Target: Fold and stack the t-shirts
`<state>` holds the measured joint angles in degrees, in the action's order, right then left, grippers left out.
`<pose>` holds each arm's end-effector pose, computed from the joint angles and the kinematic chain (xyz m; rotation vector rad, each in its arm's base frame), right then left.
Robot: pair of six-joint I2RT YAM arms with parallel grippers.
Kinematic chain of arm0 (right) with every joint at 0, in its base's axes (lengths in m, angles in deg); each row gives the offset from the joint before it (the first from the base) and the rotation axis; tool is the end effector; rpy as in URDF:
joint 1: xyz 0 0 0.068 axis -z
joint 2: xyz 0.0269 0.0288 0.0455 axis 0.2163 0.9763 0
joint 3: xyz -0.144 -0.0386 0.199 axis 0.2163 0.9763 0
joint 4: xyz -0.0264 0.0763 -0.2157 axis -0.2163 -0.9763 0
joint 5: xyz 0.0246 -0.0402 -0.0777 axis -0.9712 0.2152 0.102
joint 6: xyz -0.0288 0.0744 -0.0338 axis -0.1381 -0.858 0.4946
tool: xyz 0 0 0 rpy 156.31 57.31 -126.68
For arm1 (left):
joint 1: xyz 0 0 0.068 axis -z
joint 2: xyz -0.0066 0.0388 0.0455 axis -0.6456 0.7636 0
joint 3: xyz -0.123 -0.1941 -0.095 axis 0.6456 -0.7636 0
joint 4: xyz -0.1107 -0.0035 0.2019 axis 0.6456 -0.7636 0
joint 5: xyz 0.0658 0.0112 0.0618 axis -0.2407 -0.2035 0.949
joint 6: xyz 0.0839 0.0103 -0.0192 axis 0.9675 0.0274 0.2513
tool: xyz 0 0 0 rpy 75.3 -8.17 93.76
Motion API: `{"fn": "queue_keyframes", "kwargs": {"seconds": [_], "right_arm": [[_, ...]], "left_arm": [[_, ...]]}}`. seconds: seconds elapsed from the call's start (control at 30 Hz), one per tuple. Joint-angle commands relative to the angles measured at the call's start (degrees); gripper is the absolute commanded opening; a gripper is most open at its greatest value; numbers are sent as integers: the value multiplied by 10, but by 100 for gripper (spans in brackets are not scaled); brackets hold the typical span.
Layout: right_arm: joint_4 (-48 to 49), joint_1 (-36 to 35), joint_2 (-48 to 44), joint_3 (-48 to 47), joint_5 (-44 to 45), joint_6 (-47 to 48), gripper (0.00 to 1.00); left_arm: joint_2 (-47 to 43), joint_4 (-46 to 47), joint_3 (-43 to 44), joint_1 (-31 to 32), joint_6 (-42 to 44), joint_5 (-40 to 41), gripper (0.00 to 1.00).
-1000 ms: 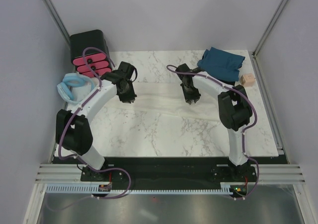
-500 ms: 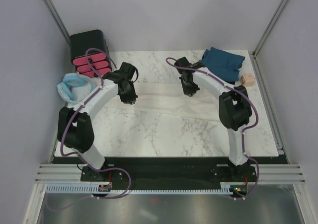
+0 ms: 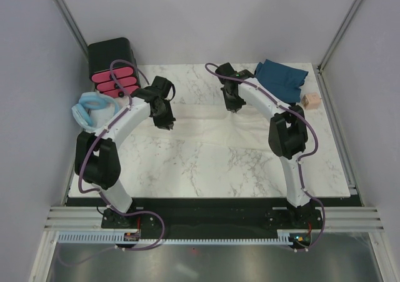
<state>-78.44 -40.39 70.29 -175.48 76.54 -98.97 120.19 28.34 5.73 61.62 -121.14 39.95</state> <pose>0.3942 0.1842 0.1831 -0.1920 2.6875 -0.1698 0.3038 -0.1152 0.2068 -0.3178 2.7505 -0.1934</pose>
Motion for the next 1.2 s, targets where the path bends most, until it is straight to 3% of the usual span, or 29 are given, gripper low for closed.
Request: {"fn": "queue_keyframes", "kwargs": {"seconds": [0.0,0.2,0.3,0.37,0.5,0.7,1.17], "right_arm": [[-8,0,16,-46,-4,3,1],[7,-1,52,-76,-12,25,6],[13,-1,76,-94,-33,19,13],[22,-1,83,-93,-44,14,23],[58,0,81,-83,-48,7,27],[58,0,79,-81,-37,10,44],[38,4,17,-6,121,15,50]], "left_arm": [[4,9,31,4,9,-10,20],[-5,5,18,4,5,-4,20],[-7,-2,14,4,8,4,20],[-10,-6,14,4,8,9,20],[-13,-12,16,4,12,12,20],[-2,-25,35,3,24,16,20],[27,-36,44,3,40,52,21]]}}
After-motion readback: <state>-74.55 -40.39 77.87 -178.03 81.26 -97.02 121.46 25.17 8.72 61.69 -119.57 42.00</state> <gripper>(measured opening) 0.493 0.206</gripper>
